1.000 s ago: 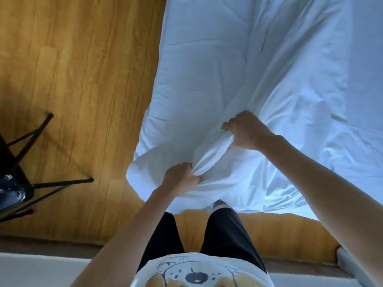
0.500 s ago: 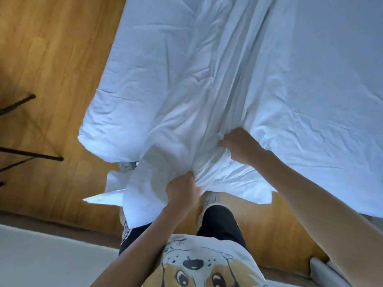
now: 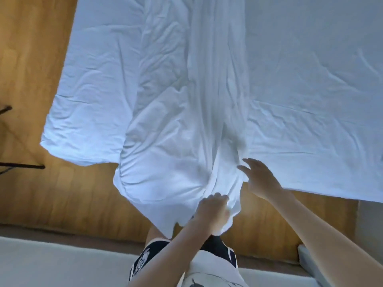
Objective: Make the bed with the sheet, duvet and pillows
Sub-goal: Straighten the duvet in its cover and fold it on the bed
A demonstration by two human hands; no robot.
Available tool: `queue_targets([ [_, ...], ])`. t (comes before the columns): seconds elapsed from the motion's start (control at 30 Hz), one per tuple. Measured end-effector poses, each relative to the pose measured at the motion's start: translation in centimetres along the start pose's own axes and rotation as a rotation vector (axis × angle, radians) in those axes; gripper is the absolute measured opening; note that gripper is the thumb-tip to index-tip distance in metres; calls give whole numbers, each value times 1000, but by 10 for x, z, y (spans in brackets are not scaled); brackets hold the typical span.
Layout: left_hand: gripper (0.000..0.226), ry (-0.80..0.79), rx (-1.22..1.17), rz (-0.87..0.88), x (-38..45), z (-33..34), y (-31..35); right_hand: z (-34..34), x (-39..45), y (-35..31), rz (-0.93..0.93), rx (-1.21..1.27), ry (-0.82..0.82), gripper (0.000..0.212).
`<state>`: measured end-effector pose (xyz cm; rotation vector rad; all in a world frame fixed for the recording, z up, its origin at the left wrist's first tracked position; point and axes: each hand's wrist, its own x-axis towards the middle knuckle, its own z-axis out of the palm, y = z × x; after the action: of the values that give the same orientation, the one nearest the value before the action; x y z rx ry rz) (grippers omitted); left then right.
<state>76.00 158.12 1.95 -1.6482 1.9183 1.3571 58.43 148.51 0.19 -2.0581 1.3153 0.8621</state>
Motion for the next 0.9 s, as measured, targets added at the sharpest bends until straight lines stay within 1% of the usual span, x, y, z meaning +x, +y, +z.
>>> queue_targets([
  [0.07, 34, 227, -110, -37, 10, -17, -26, 17, 9, -16, 85, 210, 143, 50],
  [0.1, 33, 370, -114, -53, 14, -28, -42, 19, 16, -26, 132, 323, 222, 48],
  [0.17, 33, 656, -55, -92, 20, -51, -80, 16, 33, -50, 209, 540, 344, 52],
  [0.2, 34, 770, -40, -135, 22, -61, -100, 11, 42, -64, 238, 628, 395, 56],
  [0.27, 38, 876, -63, -272, 25, -79, -142, -1, 61, -92, 272, 773, 454, 67],
  [0.3, 42, 892, -84, -337, 26, -87, -161, -6, 71, -105, 292, 843, 456, 74],
  [0.37, 51, 871, -152, -455, 26, -102, -199, -14, 90, -127, 363, 977, 420, 90],
  [0.43, 63, 791, -274, -563, 28, -113, -233, -17, 107, -141, 494, 1122, 422, 101],
  [0.47, 68, 723, -316, -595, 29, -115, -249, -17, 115, -144, 564, 1179, 449, 100],
  [0.5, 71, 650, -334, -599, 30, -116, -262, -16, 122, -146, 621, 1205, 479, 94],
  [0.53, 72, 592, -350, -583, 33, -116, -272, -15, 129, -146, 659, 1200, 493, 82],
  [0.57, 74, 568, -378, -553, 37, -117, -276, -13, 134, -146, 681, 1178, 493, 67],
  [0.6, 75, 574, -419, -528, 45, -119, -276, -12, 139, -146, 684, 1158, 504, 54],
  [0.63, 76, 597, -459, -516, 55, -123, -272, -10, 143, -145, 679, 1152, 534, 46],
  [0.7, 76, 627, -472, -505, 76, -133, -258, -8, 142, -141, 647, 1180, 615, 43],
  [0.8, 80, 701, -376, -430, 98, -135, -238, -11, 116, -133, 532, 1247, 771, 43],
  [0.9, 80, 829, -237, -353, 95, -125, -225, -22, 63, -125, 438, 1174, 847, 50],
])
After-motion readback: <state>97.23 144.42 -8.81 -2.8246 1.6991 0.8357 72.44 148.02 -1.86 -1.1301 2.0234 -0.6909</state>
